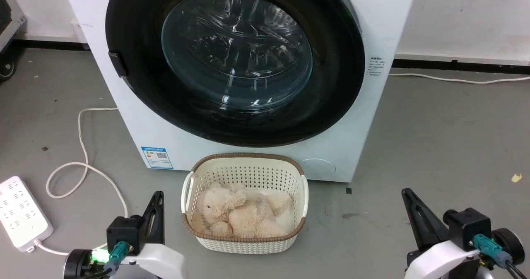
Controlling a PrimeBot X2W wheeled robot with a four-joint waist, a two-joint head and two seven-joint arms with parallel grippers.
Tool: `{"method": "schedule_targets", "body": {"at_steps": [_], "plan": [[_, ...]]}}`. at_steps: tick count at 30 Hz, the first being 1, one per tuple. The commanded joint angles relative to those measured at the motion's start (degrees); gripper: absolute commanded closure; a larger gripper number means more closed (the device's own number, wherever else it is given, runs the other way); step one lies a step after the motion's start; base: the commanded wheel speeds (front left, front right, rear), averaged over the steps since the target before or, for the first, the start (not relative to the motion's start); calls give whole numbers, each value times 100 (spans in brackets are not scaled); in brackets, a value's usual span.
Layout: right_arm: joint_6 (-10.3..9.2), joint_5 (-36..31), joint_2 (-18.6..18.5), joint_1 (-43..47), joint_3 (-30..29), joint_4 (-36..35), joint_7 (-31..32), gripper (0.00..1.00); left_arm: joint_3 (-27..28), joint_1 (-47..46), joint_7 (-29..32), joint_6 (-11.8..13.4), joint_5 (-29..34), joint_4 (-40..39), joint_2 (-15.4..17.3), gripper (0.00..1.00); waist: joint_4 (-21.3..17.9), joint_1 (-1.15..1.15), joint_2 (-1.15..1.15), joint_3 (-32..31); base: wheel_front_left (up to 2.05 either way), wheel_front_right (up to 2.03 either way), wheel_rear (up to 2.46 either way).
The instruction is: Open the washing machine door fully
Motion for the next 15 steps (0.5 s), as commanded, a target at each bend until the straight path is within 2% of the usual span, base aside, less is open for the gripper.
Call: {"method": "schedule_targets", "body": {"at_steps": [1,15], "plan": [[-6,-42,19,-68,-5,14,8,100,-3,-86,2,16,17,-21,3,100,0,0,0,0,0,0,0],[-6,-42,19,-68,-5,14,8,100,-3,-86,2,16,17,-21,3,100,0,0,0,0,0,0,0]]}}
